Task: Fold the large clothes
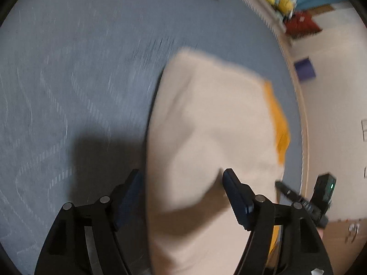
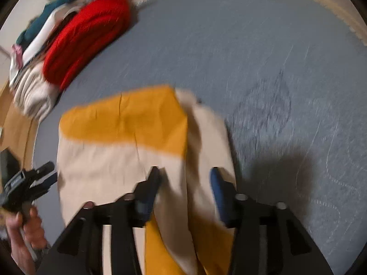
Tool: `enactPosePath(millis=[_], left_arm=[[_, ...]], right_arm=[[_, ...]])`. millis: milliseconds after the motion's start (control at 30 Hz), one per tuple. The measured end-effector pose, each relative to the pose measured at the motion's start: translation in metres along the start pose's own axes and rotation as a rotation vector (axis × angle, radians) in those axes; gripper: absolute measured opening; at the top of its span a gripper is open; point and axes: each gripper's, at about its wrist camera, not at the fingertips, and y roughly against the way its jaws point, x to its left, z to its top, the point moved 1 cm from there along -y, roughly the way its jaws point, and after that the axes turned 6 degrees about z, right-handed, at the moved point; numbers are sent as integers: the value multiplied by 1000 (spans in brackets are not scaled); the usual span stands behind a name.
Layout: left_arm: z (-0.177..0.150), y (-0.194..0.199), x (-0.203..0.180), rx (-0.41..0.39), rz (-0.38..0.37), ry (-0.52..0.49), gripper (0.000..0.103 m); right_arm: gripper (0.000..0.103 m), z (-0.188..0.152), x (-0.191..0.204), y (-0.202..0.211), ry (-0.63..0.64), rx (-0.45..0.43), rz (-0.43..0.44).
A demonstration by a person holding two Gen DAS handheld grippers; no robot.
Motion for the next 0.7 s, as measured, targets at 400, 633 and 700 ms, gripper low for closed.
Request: enactPosePath(millis=[400, 633, 700], left_arm=[[-27, -29, -2, 32, -212, 11, 59], [6, 18, -3, -105, -167, -37, 47], [13, 30, 10, -123, -148, -26, 47]], right_arm=[[65, -50, -25, -25, -73, 185, 158], [16, -31, 13, -35, -53, 86, 217], [15, -22, 28, -34, -46, 48, 258]])
